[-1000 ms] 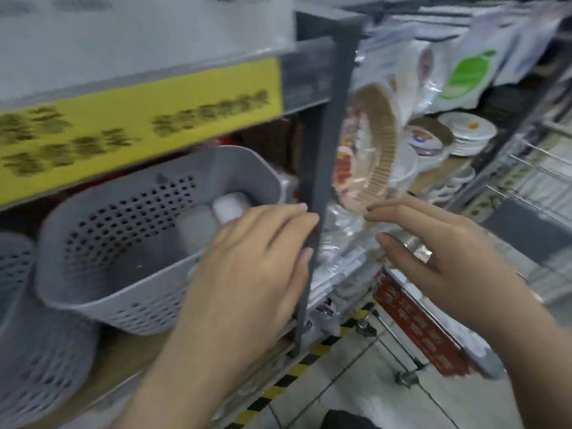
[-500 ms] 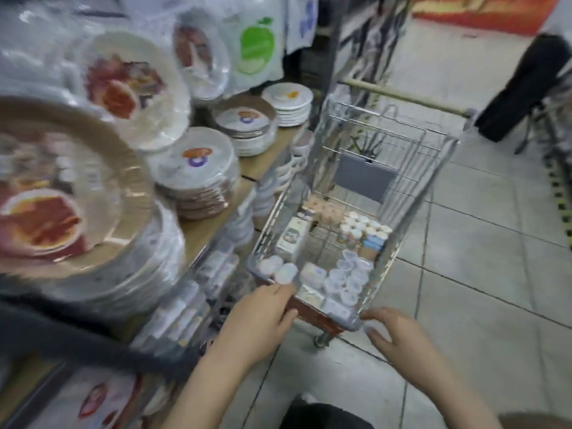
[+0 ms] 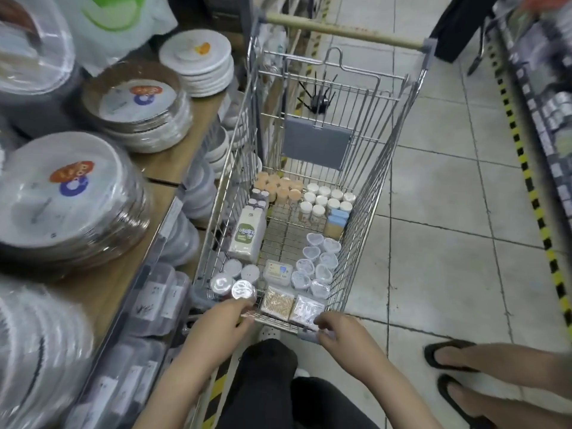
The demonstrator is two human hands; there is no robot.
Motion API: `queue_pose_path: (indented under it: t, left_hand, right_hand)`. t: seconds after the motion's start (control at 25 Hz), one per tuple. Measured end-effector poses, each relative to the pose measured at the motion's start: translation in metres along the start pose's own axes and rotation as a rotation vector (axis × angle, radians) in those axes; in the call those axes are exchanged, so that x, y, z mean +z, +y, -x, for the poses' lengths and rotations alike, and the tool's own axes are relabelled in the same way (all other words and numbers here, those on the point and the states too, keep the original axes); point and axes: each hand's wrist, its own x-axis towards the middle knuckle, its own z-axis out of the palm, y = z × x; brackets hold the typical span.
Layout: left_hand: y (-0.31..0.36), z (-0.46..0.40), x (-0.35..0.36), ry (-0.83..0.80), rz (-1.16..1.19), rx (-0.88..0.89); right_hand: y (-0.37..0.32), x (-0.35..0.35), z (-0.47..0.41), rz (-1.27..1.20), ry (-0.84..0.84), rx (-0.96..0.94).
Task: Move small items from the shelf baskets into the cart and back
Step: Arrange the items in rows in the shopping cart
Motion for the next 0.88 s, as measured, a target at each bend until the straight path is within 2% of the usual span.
queue_pose_path:
  t: [0.24, 0.44, 0.6, 0.8, 0.88]
  left_hand:
    - [-0.012, -0.1, 0.031, -0.279, 0.054, 0.009]
    - [-0.022, -0.147, 0.079, -0.429, 0.17, -0.158]
    - [-0.032, -0.171, 0.11, -0.439, 0.256, -0.309]
    - [-0.041, -0.205, 0.153, -0.347, 0.384, -0.555]
    - [-0.046, -0.217, 0.175, -0.309, 0.364, -0.618]
  right_hand:
    - [0.015, 0.033, -0.082, -0.076, -0.12, 0.273]
    - [0.033, 0.07, -0.134, -0.165, -0.168, 0.484]
    - [0.052, 0.096, -0.164, -0.339, -0.111, 0.645]
    - [0.066, 0.125, -0.185, -0.493, -0.031, 0.782]
    - [0.07, 0.137, -0.192, -0.498, -0.001, 0.811]
